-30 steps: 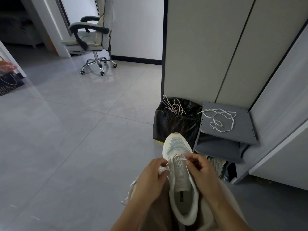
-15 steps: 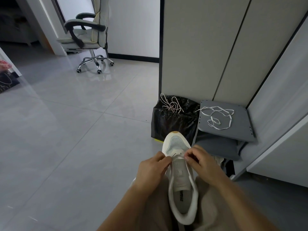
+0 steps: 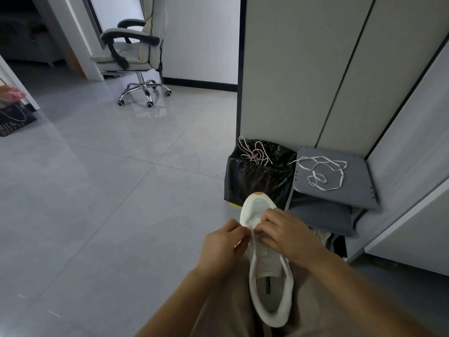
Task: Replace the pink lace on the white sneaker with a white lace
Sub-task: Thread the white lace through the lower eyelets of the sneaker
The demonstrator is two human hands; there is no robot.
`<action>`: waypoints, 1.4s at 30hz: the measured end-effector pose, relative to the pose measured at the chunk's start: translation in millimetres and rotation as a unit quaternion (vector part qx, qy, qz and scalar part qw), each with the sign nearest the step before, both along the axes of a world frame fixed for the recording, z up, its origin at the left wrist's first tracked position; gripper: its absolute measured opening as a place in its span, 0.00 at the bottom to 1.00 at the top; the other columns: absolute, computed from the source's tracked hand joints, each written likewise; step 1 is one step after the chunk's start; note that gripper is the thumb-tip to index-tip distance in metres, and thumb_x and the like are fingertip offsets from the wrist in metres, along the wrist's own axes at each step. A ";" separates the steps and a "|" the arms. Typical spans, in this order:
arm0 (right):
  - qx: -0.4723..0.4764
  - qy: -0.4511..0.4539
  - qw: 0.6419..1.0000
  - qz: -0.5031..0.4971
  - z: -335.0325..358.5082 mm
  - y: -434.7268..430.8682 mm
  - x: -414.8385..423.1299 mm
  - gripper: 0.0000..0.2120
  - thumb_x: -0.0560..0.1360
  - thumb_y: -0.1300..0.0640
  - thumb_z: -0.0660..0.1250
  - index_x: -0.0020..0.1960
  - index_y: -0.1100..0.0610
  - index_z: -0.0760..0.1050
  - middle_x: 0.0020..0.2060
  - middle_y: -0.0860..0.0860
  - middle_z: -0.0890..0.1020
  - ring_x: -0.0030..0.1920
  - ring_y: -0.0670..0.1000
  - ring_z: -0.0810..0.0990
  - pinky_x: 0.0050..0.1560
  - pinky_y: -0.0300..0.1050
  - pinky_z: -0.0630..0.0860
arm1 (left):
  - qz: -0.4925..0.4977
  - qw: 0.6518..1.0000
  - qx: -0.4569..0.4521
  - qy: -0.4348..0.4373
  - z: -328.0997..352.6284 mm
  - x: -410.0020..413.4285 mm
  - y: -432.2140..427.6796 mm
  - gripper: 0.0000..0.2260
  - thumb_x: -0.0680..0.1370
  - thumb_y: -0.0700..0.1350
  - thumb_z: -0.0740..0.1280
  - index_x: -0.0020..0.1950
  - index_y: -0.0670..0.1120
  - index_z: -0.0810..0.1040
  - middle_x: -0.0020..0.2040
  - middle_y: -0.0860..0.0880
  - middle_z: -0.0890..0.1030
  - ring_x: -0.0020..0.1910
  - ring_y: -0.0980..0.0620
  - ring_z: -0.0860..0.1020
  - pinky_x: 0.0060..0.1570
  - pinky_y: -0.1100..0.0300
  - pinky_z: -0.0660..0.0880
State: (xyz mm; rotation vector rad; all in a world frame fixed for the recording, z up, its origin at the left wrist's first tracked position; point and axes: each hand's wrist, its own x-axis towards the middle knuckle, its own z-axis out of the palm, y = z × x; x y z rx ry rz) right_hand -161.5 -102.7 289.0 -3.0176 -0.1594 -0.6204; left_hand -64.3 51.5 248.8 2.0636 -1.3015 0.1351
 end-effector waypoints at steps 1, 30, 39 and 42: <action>-0.001 0.018 1.000 -0.005 2.4 0.2 -1.1 0.09 0.61 0.53 0.76 0.37 0.53 0.78 0.34 0.47 0.75 0.37 0.45 0.70 0.35 0.33 0.65 | 0.011 0.998 0.005 0.069 3.7 -2.4 -0.6 0.06 0.74 0.48 0.63 0.45 0.50 0.80 0.41 0.54 0.78 0.33 0.59 0.74 0.31 0.70 0.68; 0.353 0.157 0.896 -0.220 26.8 4.3 0.6 0.09 0.75 0.51 0.65 0.40 0.54 0.73 0.41 0.46 0.71 0.39 0.43 0.71 0.39 0.34 0.67 | 0.032 0.984 0.123 0.124 34.0 -10.3 -11.2 0.07 0.78 0.46 0.62 0.50 0.47 0.79 0.43 0.54 0.74 0.38 0.59 0.70 0.40 0.68 0.67; 0.601 0.022 0.760 -0.247 -3.3 13.9 -30.1 0.05 0.74 0.57 0.68 0.47 0.55 0.72 0.41 0.50 0.77 0.39 0.44 0.74 0.39 0.31 0.70 | 0.102 0.852 0.090 0.506 41.3 -13.0 -5.6 0.07 0.77 0.41 0.64 0.39 0.43 0.77 0.29 0.50 0.71 0.25 0.56 0.67 0.25 0.68 0.64; 0.578 0.056 0.779 -0.238 -14.5 23.2 -33.4 0.12 0.69 0.58 0.72 0.47 0.51 0.71 0.42 0.51 0.74 0.39 0.45 0.72 0.41 0.37 0.72 | 0.119 0.842 0.091 0.518 43.8 -16.6 -7.3 0.08 0.77 0.40 0.63 0.39 0.43 0.76 0.29 0.49 0.71 0.25 0.55 0.66 0.25 0.67 0.63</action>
